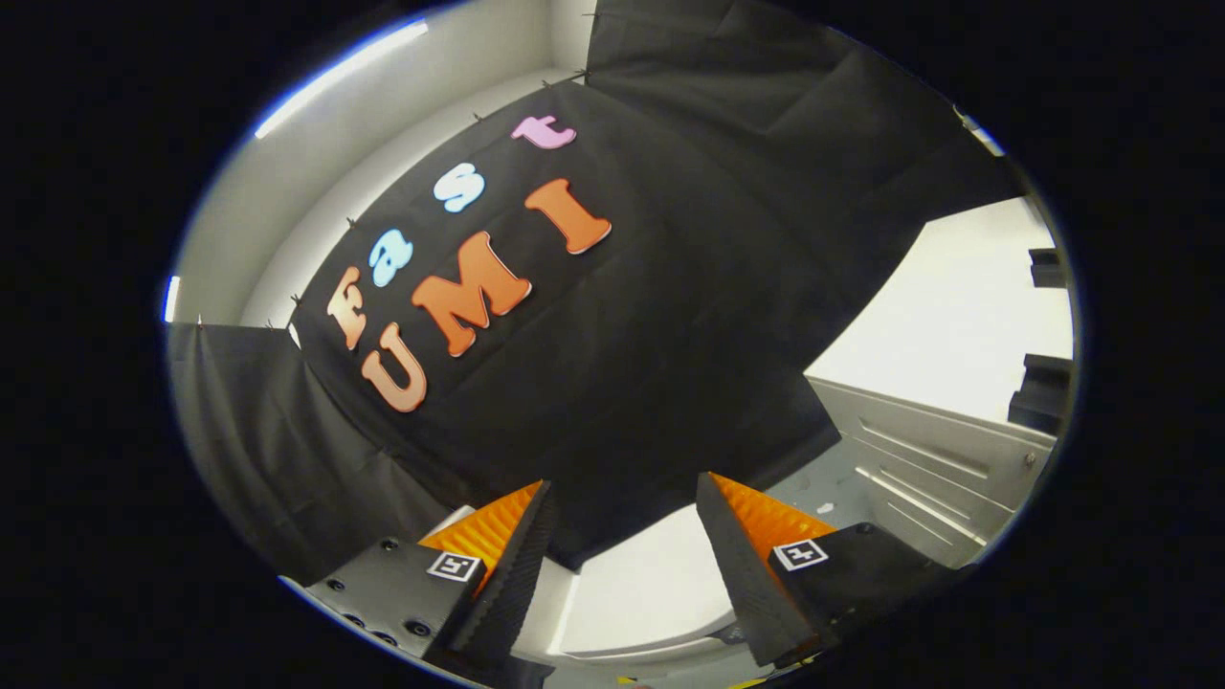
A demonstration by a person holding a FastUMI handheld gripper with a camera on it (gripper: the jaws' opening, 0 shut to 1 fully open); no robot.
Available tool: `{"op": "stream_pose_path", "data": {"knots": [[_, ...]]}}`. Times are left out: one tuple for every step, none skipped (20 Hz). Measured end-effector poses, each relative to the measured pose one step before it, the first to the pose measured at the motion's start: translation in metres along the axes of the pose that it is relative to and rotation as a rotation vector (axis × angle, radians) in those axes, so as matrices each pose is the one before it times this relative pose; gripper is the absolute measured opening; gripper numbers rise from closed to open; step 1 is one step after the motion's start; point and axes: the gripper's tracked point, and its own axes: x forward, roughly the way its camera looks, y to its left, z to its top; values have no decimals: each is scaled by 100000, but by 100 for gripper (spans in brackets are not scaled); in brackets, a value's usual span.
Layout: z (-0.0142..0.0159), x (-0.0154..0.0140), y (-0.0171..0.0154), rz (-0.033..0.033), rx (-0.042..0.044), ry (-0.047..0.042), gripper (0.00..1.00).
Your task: Open the toilet lid.
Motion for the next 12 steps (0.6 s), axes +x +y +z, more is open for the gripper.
{"op": "stream_pose_path", "data": {"knots": [[-1687, 459, -951, -1490, -1041, 3739, 95], [-1536, 318, -1017, -1507, -455, 3514, 95], [-1235, 386, -947, -1252, 156, 2969, 95], [-942, 354, -622, -827, 778, 2376, 96], [-840, 232, -717, -747, 1100, 1779, 95], [-867, 471, -749, -863, 1285, 1264, 96], [-846, 400, -680, -921, 1350, 1590, 96], [-788, 358, -593, -1067, 1162, 1530, 96], [-734, 691, -551, -1191, 824, 733, 95], [-582, 416, -658, -656, 1148, 641, 96], [-668, 515, -524, -569, 1745, 1013, 96], [-975, 365, -378, -49, 2350, 1023, 96]]}}
